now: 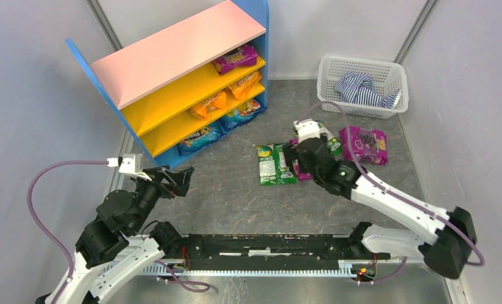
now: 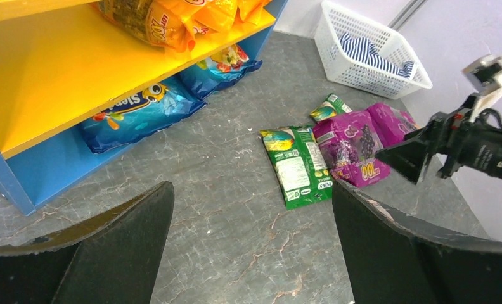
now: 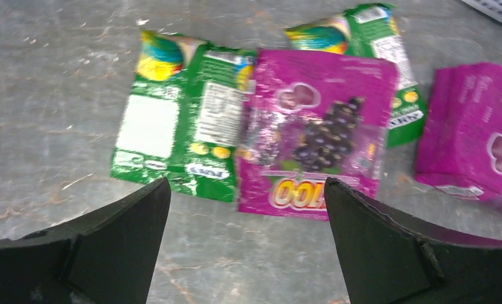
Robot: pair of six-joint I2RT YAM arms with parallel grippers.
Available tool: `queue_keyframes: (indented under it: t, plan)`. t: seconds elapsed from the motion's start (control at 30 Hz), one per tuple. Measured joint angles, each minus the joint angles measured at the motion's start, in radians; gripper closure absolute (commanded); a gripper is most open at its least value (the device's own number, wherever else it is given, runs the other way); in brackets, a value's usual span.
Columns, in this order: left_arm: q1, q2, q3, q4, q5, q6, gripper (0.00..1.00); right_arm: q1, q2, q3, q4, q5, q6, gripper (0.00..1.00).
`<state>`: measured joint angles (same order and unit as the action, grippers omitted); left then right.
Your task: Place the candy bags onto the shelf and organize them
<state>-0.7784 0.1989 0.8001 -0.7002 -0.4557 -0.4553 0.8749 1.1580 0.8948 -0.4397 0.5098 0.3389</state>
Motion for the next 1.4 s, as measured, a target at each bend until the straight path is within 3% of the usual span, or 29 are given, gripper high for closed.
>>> queue_keyframes:
  t: [0.17, 0.3, 0.37, 0.67, 0.87, 1.13, 1.4]
  plan:
    - [0.000, 0.021, -0.003, 0.000, 0.015, 0.000, 0.00, -0.264, -0.134, -0.113, 0.039, -0.096, -0.026, 0.02]
    - [0.000, 0.029, -0.003, 0.001, 0.021, 0.000, 0.00, -0.481, -0.082, -0.096, 0.052, -0.173, -0.043, 0.02]
    - [0.000, 0.034, -0.003, 0.000, 0.022, 0.000, 0.00, -0.538, 0.005, -0.024, 0.004, -0.139, -0.063, 0.02]
    - [0.000, 0.038, -0.005, 0.002, 0.022, 0.000, 0.00, -0.584, 0.435, 0.375, -0.157, 0.158, -0.210, 0.02]
    - [0.000, 0.054, -0.005, 0.005, 0.021, 0.000, 0.00, -0.599, 0.667, 0.526, -0.238, 0.238, -0.259, 0.02]
    - [0.000, 0.054, -0.005, 0.006, 0.016, 0.000, 0.00, -0.600, 0.843, 0.573, -0.311, 0.294, -0.270, 0.02]
    - [0.000, 0.059, -0.005, 0.006, 0.016, 0.000, 0.00, -0.607, 0.873, 0.579, -0.323, 0.356, -0.266, 0.04]
